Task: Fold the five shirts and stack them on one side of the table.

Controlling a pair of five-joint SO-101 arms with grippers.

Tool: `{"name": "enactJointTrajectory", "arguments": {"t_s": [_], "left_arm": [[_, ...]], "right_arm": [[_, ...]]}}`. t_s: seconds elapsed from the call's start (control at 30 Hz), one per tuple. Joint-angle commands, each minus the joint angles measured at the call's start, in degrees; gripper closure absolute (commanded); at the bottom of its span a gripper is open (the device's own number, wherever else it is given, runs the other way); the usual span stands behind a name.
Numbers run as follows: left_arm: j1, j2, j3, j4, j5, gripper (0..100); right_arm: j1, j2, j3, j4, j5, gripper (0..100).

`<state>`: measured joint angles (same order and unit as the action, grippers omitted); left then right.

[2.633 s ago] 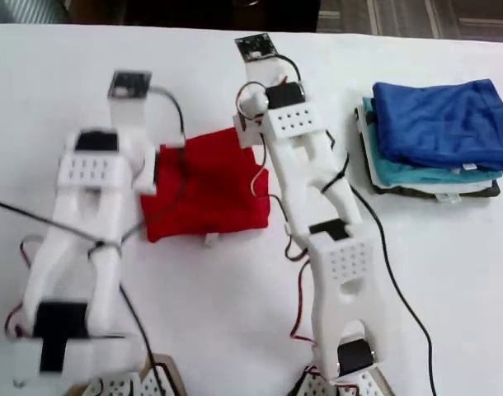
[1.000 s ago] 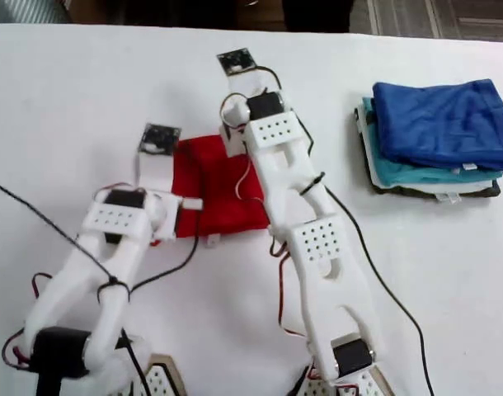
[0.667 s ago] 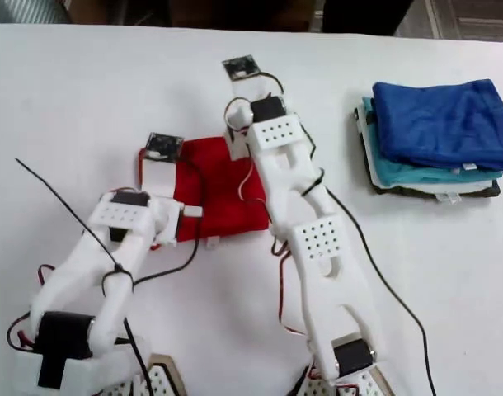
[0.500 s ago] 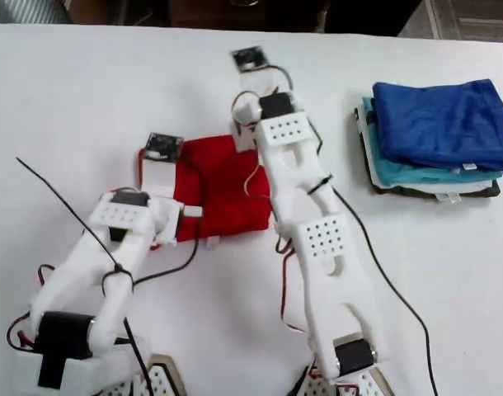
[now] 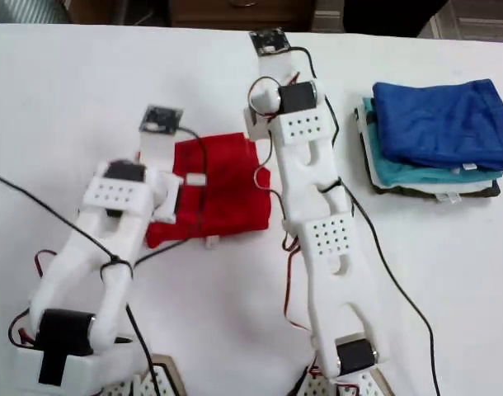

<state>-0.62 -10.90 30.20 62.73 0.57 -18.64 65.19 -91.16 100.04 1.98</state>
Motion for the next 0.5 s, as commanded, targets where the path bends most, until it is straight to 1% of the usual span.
{"name": "enactJointTrajectory", "arguments": {"t_s": [0.0, 0.1, 0.23, 0.3, 0.37, 0.47], "left_arm": [[-3.2, -0.3, -9.0, 5.5, -0.3, 97], [-7.5, -0.3, -12.6, 7.7, -0.3, 97], [-12.7, -0.2, -12.8, 8.3, -0.6, 97], [-14.7, -0.2, -12.7, 8.3, -0.6, 97], [-16.1, -0.2, -12.7, 8.2, -0.6, 97], [-16.6, -0.2, -12.7, 8.3, -0.7, 97]], "right_arm": [[-1.1, -10.4, 2.9, 1.4, -0.4, 83.7], [-3.3, -18.1, 12.8, 1.4, -1.1, 80.5], [-5.2, -27.2, 31.8, 1.2, -12.8, 80.2], [-6.5, -29.8, 39.9, 0.9, -16.3, 80.1], [-7.4, -29.8, 44.3, -0.2, -16.3, 80.1], [-7.3, -29.5, 47.1, -2.9, -16.3, 80.1]]}}
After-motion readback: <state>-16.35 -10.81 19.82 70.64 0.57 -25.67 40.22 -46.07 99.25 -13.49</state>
